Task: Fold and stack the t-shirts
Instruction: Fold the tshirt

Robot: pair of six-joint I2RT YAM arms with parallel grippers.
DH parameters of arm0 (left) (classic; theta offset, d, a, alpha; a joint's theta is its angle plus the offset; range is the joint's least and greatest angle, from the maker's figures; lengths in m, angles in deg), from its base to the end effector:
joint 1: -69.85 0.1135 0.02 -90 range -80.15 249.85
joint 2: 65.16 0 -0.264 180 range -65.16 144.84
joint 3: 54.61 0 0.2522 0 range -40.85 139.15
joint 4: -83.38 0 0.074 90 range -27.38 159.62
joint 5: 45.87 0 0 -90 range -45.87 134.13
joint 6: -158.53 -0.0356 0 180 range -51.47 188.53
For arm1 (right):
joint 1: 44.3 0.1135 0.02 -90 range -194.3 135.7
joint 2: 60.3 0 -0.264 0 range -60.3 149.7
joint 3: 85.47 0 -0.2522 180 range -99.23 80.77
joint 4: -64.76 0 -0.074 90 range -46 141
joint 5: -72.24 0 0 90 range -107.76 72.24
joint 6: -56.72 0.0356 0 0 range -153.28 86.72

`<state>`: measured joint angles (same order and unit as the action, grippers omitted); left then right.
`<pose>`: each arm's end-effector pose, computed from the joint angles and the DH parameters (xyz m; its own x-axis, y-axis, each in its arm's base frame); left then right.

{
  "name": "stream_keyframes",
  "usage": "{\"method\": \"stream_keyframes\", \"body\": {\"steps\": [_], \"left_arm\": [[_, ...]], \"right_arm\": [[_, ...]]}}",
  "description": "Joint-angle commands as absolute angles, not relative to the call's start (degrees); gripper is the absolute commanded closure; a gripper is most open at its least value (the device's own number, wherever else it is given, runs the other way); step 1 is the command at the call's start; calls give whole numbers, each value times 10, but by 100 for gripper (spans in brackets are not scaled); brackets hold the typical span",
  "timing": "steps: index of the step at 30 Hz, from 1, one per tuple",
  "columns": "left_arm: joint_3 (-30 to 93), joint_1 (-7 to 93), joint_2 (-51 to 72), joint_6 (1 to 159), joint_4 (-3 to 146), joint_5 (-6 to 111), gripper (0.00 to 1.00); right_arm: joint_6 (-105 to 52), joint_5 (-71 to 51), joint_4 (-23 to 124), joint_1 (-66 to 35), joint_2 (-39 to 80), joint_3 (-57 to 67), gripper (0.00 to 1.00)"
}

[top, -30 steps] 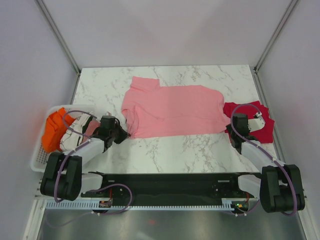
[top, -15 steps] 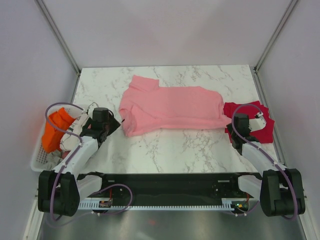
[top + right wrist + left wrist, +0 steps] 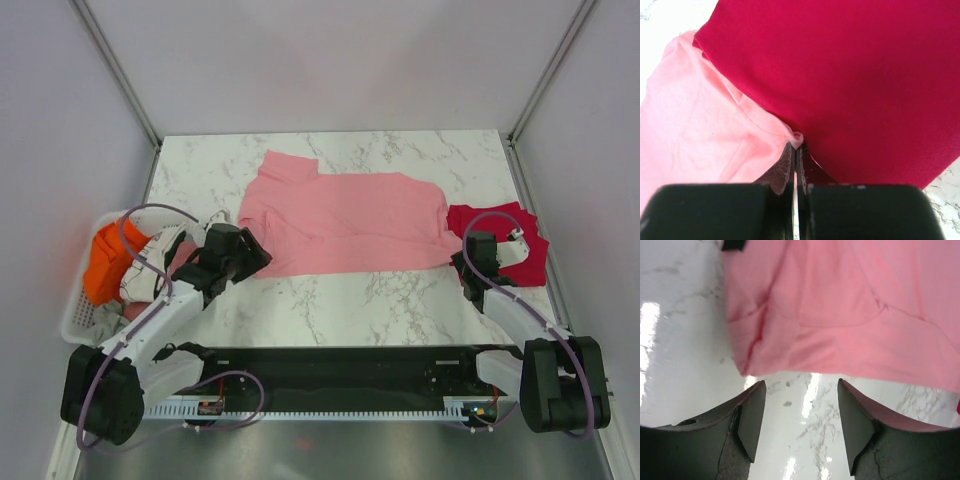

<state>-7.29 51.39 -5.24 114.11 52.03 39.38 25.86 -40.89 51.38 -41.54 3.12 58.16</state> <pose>0.2026 -0.0645 0.2109 -0.6458 -0.5348 -0.5449 -0.2889 0.8318 -0.4740 0.2082 -0.0040 0.1657 -0.1139 0.7848 -0.6091 0.6865 0.5054 0.5228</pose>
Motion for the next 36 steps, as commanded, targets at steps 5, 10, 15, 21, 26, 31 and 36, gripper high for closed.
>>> {"method": "stream_keyframes", "body": {"steps": [5, 10, 15, 21, 26, 31, 36], "left_arm": [[-104, 432, -60, 1212, 569, 401, 33], [-141, 425, -36, 1246, 643, 418, 35], [-151, 425, 15, 1259, 672, 380, 37], [-127, 427, 68, 1264, 668, 319, 44], [-118, 487, 88, 1249, 636, 274, 48], [-140, 610, 67, 1199, 652, 348, 53], [-134, 671, 24, 1174, 634, 346, 53]], "right_arm": [[263, -407, 527, -418, 34, 579, 100], [271, -401, 530, -418, 38, 580, 100], [276, -396, 535, -418, 31, 584, 100], [278, -395, 530, -418, 25, 584, 100], [278, -401, 523, -418, 13, 586, 100], [278, -410, 521, -418, 3, 588, 100], [277, -410, 519, -418, 7, 585, 100]]}}
